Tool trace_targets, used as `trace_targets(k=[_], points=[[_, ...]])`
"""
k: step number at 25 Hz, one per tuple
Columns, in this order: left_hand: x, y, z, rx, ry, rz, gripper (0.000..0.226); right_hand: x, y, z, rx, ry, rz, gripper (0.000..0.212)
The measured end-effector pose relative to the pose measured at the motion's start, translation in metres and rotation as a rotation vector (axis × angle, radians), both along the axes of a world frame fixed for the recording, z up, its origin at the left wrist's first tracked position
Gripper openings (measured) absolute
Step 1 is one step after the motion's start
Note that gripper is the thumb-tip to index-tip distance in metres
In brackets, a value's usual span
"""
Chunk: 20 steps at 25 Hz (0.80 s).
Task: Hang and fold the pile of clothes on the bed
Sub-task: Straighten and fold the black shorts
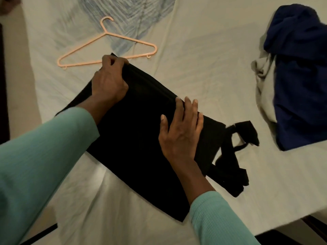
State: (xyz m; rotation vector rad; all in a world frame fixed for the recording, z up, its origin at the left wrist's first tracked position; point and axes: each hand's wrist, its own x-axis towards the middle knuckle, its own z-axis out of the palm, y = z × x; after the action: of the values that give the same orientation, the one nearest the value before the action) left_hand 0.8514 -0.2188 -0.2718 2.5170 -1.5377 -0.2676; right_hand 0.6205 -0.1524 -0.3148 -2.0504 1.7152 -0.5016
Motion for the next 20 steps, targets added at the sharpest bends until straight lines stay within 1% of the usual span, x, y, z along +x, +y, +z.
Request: trace_targets(k=[3, 5, 7, 10, 11, 13, 14, 15, 17, 20], points=[[0.040, -0.028, -0.015, 0.025, 0.050, 0.150, 0.036, 0.009, -0.006, -0.026, 0.070, 0.154, -0.008, 0.078], [0.057, -0.040, -0.029, 0.041, 0.066, 0.129, 0.027, 0.013, -0.005, -0.035, 0.078, 0.213, -0.026, 0.087], [0.069, -0.045, -0.040, -0.054, 0.054, 0.128, 0.020, 0.019, -0.004, -0.037, 0.078, 0.208, -0.058, 0.093], [0.085, -0.049, -0.044, -0.183, 0.081, 0.212, 0.026, 0.022, -0.004, -0.036, 0.059, 0.231, -0.079, 0.094], [0.087, -0.047, -0.045, -0.194, 0.074, 0.180, 0.030, 0.022, -0.004, -0.036, 0.052, 0.247, -0.082, 0.094], [0.088, -0.040, -0.051, -0.153, 0.020, -0.026, 0.036, 0.022, -0.004, -0.037, 0.045, 0.272, -0.088, 0.093], [0.090, -0.038, -0.055, -0.134, -0.009, -0.133, 0.035, 0.023, -0.005, -0.038, 0.038, 0.276, -0.088, 0.093], [0.094, -0.039, -0.059, -0.142, -0.038, -0.195, 0.031, 0.023, -0.005, -0.038, 0.033, 0.278, -0.091, 0.092], [0.106, -0.048, -0.060, -0.191, -0.088, -0.165, 0.028, 0.023, -0.005, -0.039, 0.027, 0.278, -0.096, 0.092], [0.118, -0.061, -0.059, -0.188, -0.027, -0.033, 0.029, 0.025, -0.004, -0.040, 0.021, 0.277, -0.096, 0.090]])
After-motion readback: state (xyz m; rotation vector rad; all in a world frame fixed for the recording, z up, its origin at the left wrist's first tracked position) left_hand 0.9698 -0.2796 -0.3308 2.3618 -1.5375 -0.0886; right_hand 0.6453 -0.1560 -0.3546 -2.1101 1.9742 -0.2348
